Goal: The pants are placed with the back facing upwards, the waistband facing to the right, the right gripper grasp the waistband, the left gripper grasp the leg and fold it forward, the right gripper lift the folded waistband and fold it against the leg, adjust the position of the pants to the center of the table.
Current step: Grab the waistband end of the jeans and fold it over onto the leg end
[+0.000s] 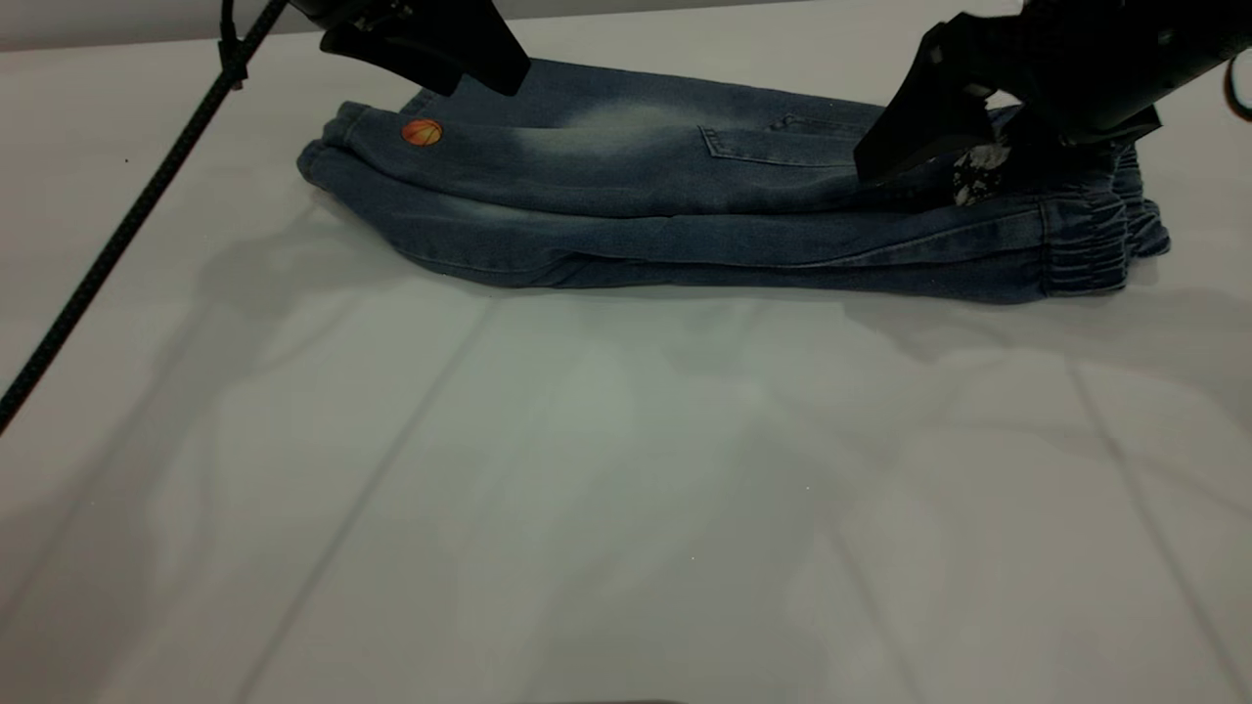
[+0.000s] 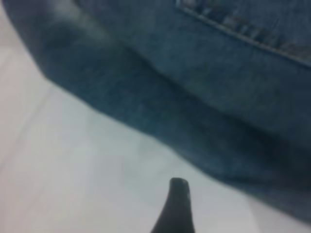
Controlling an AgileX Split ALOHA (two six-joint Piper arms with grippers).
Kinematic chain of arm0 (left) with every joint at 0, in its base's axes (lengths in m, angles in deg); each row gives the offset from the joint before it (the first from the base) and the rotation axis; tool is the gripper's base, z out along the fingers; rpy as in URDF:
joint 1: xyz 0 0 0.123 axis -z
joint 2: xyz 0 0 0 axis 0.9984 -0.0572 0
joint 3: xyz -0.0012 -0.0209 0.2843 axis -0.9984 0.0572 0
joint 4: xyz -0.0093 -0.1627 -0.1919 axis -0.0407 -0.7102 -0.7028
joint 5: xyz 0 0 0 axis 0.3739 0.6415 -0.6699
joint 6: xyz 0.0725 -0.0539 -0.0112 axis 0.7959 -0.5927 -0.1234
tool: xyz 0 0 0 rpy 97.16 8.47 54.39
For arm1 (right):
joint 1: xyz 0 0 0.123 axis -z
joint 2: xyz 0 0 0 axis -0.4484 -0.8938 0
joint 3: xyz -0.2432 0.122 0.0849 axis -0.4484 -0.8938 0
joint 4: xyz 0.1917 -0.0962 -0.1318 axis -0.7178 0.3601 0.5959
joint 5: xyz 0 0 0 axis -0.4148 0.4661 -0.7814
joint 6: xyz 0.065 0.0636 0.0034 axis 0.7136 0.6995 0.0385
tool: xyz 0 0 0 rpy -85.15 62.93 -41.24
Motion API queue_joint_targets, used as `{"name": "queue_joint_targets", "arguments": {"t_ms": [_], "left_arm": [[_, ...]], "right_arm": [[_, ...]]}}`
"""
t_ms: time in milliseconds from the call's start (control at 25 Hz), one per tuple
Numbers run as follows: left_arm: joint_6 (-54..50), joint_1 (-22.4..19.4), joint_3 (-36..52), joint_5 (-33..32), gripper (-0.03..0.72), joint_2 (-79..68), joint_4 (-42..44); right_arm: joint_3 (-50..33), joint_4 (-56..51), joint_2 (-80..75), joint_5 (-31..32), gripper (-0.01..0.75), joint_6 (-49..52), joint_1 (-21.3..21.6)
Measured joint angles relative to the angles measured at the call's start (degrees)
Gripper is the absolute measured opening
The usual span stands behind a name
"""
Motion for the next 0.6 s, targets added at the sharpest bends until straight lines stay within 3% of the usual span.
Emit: {"name": "queue_joint_targets", "arguments": {"t_ms": [200, 440, 600], "left_arm": [[0.00, 0.00, 0.00, 0.88, 0.568, 0.00, 0.00], [0.00, 0.00, 0.00, 1.50, 0.568, 0.00, 0.00], [0.00, 0.00, 0.00, 2.26, 0.568, 0.00, 0.00]], "right_arm": [[4.52, -2.28, -4.93, -1.44, 0.569, -1.21, 0.00], [15.80, -17.39, -7.36, -8.68, 0.569, -12.44, 0.12], [17.51, -18.50, -7.26, -7.55, 0.569, -11.37, 0.51]]}}
